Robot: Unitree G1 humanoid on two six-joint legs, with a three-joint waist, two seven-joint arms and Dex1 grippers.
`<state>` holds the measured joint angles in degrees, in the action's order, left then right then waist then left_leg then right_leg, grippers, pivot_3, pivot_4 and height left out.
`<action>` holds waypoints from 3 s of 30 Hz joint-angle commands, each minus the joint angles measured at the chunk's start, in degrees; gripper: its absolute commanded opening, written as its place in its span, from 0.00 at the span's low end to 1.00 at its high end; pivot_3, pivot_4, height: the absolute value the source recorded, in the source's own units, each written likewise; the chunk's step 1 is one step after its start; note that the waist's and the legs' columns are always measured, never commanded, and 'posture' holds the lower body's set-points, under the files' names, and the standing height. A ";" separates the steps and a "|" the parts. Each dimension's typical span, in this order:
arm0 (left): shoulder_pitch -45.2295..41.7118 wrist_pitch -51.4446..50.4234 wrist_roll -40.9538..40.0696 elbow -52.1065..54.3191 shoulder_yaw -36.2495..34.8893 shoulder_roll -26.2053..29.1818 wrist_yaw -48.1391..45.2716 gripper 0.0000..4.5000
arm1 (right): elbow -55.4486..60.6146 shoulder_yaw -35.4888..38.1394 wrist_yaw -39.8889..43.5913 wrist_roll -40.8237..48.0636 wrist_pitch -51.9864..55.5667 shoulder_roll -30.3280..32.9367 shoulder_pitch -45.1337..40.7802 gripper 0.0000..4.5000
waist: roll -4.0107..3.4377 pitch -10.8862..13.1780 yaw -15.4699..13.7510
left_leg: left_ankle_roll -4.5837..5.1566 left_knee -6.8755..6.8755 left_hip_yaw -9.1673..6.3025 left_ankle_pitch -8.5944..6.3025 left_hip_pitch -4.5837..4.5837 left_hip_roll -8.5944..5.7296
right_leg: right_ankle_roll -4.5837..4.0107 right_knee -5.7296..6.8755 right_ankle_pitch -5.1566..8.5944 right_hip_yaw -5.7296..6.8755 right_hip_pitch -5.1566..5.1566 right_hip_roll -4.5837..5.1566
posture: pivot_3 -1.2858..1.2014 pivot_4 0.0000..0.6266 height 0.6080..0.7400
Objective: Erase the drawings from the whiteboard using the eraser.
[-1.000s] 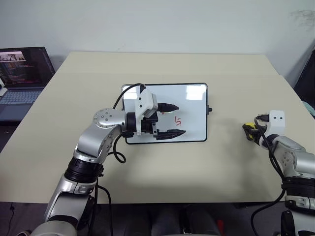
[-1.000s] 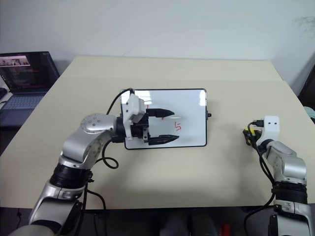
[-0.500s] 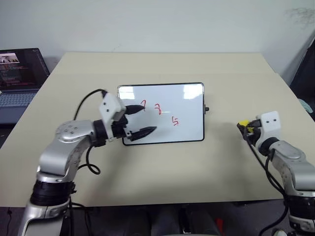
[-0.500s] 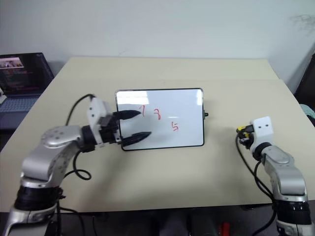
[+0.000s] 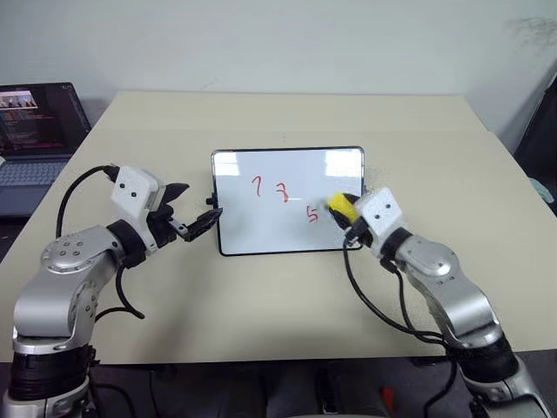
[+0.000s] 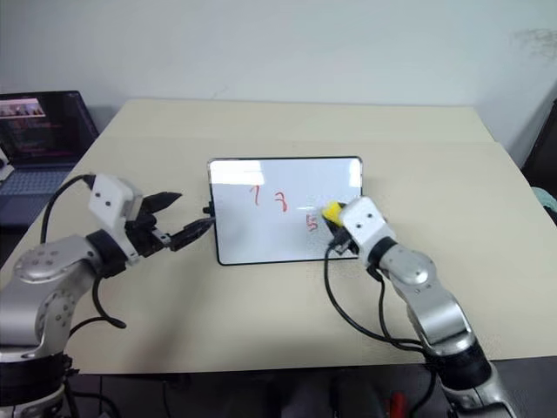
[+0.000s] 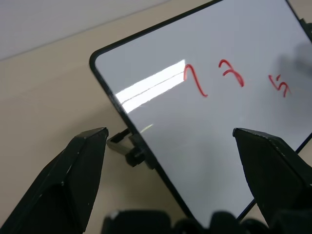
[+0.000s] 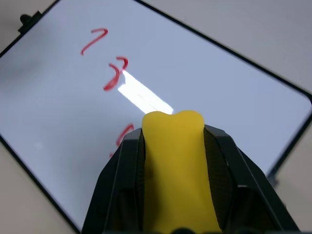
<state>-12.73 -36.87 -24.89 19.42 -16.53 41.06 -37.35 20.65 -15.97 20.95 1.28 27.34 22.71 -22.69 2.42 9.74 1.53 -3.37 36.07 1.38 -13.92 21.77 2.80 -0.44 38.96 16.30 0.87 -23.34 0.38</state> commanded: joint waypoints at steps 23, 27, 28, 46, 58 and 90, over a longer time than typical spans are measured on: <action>1.14 -0.10 -4.91 1.85 0.31 3.07 -5.39 1.00 | -36.78 -10.63 3.27 -15.71 -19.12 -17.93 -33.14 0.30 | 0.01 0.01 0.24 | -0.01 -0.02 -0.12 -0.03 0.07 0.08 | -0.31 0.06 -0.18 -0.03 -0.17 0.14 | 0.52 0.24 1.00; 1.35 0.18 -4.74 2.04 0.60 2.98 -5.55 1.00 | -41.71 -10.99 3.33 -17.81 -20.15 -18.85 -35.12 0.30 | 0.01 0.00 0.23 | 0.00 -0.02 -0.16 -0.03 0.09 0.10 | -0.31 0.06 -0.18 -0.02 -0.18 0.14 | 0.52 0.24 1.00; 1.32 0.30 -4.71 2.12 0.73 2.93 -5.66 1.00 | -42.68 -11.19 3.67 -18.28 -20.33 -18.91 -35.26 0.30 | 0.01 0.00 0.23 | 0.00 -0.02 -0.17 -0.04 0.10 0.13 | -0.31 0.06 -0.18 -0.02 -0.18 0.15 | 0.52 0.24 1.00; -1.17 1.61 -4.01 0.36 1.58 2.65 -6.42 1.00 | -43.64 -12.10 7.01 -23.85 -18.68 -15.99 -34.01 0.29 | 0.01 0.00 0.22 | -0.01 0.01 -0.07 -0.07 0.05 0.64 | -0.38 0.12 -0.22 -0.01 -0.20 -0.02 | 0.52 0.24 1.00; -0.87 2.25 -4.14 0.35 2.05 2.26 -6.03 1.00 | -42.24 -15.22 15.67 -24.61 -15.46 -13.47 -30.59 0.29 | 0.02 -0.01 0.21 | -0.01 0.01 0.01 -0.07 0.00 0.67 | -0.39 0.11 -0.23 -0.03 -0.18 -0.03 | 0.52 0.24 1.00; -0.90 2.47 -4.20 0.51 2.06 2.20 -5.76 1.00 | -47.59 -11.74 6.50 -26.53 -19.23 -15.09 -35.68 0.29 | 0.03 -0.01 0.10 | -0.03 0.03 0.12 -0.06 -0.03 0.79 | -0.57 0.12 -0.35 -0.05 -0.18 -0.21 | 0.52 0.24 1.00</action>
<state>-13.08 -35.54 -28.86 18.60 -13.85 43.00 -43.18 -25.59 -29.23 28.70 -24.34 7.79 6.72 -57.65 2.45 9.73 1.63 -3.40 36.10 1.51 -13.98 21.75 3.59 -1.01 39.06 15.95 0.82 -23.53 0.17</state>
